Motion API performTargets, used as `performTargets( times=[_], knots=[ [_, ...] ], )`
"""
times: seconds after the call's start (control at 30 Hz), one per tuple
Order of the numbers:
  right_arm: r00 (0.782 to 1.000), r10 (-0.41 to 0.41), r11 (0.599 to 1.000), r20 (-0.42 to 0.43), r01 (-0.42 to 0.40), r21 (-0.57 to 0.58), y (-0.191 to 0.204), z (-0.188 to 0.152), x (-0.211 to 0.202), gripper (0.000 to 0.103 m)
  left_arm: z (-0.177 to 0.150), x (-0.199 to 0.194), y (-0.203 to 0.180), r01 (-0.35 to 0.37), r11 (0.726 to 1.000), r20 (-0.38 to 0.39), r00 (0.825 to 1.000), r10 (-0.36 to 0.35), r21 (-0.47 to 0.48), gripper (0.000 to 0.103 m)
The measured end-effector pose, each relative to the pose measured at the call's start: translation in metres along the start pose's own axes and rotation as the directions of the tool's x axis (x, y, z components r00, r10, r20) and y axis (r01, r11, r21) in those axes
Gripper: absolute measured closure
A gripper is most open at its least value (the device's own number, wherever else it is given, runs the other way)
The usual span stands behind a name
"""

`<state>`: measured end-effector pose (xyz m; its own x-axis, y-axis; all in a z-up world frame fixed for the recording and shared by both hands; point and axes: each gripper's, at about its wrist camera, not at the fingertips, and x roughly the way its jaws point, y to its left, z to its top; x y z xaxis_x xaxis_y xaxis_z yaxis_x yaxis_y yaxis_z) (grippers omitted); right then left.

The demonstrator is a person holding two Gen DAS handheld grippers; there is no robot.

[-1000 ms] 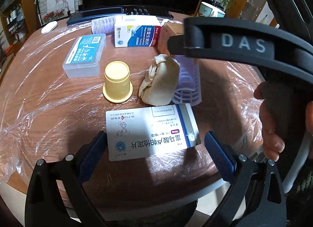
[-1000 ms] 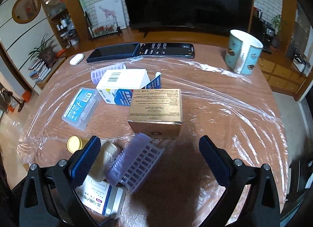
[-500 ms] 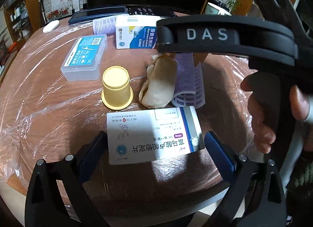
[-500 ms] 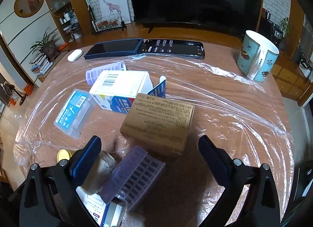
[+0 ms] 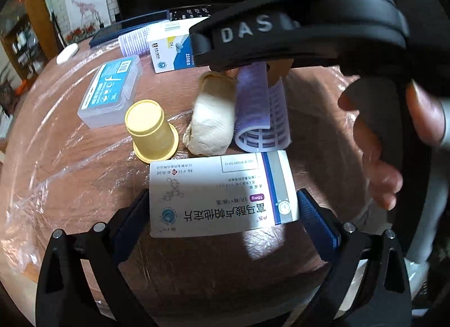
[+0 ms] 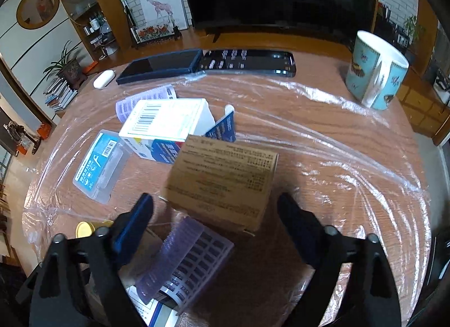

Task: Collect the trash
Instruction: 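Grasp the white medicine box with the left tool while the right tool grasps the brown box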

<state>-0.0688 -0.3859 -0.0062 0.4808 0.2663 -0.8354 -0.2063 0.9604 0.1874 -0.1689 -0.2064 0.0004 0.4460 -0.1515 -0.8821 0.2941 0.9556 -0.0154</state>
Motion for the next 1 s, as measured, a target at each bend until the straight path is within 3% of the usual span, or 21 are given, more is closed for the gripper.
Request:
performTargets(
  times=[0.17, 0.5, 1.0],
  knots=[
    [1.000, -0.003, 1.000, -0.009, 0.003, 0.014, -0.005, -0.003, 0.003, 0.035, -0.004, -0.001, -0.003, -0.007, 1.000, 0.021, 1.000, 0.007, 0.014, 0.004],
    [0.997, 0.033, 0.999, 0.066, -0.036, 0.038, -0.015, -0.006, -0.019, 0.042, -0.007, -0.014, 0.013, 0.081, 0.996, 0.056, 0.995, -0.078, -0.049, 0.005],
    [0.989, 0.067, 0.985, 0.133, -0.086, 0.148, -0.035, -0.013, -0.046, 0.045, -0.008, -0.034, 0.047, 0.095, 0.990, 0.110, 0.990, -0.084, -0.103, 0.005]
  ],
)
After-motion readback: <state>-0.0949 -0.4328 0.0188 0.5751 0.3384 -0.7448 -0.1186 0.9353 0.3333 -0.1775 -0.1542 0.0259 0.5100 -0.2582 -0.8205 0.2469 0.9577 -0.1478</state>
